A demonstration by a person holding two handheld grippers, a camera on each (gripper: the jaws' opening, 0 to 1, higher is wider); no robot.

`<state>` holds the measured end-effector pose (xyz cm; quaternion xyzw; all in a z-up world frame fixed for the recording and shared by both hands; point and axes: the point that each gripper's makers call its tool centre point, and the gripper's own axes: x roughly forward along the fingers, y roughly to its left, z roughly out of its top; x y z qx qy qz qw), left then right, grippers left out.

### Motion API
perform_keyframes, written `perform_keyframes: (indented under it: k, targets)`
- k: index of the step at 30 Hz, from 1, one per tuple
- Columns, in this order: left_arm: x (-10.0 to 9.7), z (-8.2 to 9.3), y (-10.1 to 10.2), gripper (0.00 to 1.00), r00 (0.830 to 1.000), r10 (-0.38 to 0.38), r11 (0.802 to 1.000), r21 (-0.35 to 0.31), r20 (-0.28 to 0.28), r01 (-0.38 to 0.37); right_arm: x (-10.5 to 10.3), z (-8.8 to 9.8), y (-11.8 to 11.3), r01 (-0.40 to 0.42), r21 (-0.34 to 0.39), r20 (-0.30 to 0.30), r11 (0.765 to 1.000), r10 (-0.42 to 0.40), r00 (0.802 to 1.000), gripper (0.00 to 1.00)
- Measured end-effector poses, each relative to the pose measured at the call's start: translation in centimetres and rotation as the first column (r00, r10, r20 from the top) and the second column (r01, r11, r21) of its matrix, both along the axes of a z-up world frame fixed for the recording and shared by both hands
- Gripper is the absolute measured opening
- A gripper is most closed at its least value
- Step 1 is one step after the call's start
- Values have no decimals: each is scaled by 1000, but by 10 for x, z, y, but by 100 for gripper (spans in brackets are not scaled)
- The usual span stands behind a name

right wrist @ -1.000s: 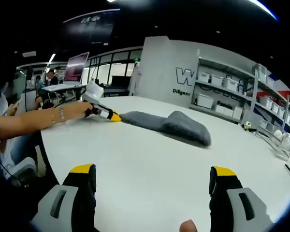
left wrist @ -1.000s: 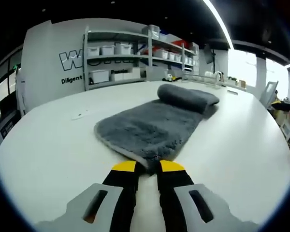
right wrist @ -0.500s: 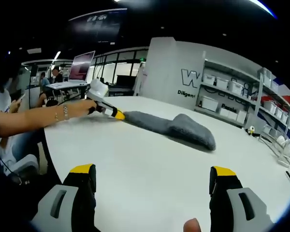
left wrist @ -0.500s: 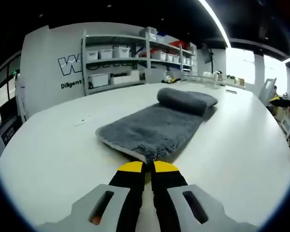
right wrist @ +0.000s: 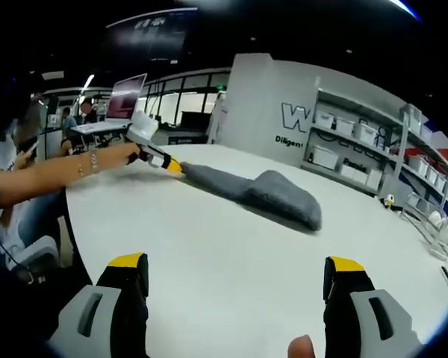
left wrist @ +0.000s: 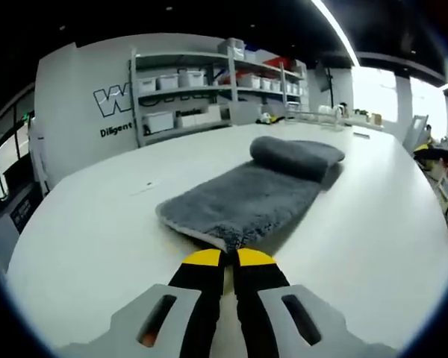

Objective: Open the folded towel by lifting each exposed corner and separating the folded layers until the towel lies flat within the target outline without major curled edges

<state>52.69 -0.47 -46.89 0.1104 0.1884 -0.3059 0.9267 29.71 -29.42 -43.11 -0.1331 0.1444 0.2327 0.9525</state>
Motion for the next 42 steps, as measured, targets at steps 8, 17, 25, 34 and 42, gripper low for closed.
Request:
perform_keyframes:
  k: [8,17,25,34,42]
  targets:
    - [-1,6,36,4,999,54,999,-11,7,-54,4,-2,11,-23,-21,-13,1000,23,1000,99]
    - [-2,-3,69,4,995,101,995,3,-3,-101,6,5,17,-35,-45,-7,998,34,999,99]
    - [-4,-2,97,4,990,141,990,24,-11,-141,11,10,25,-52,-52,4,997,52,999,99]
    - [-10,1,131,4,982,190,981,36,-11,-189,15,6,38,-78,-49,-12,996,78,997,99]
    - [-14,-1,164,4,972,233,971,63,-16,-231,20,9,50,-101,-59,-15,993,100,995,99]
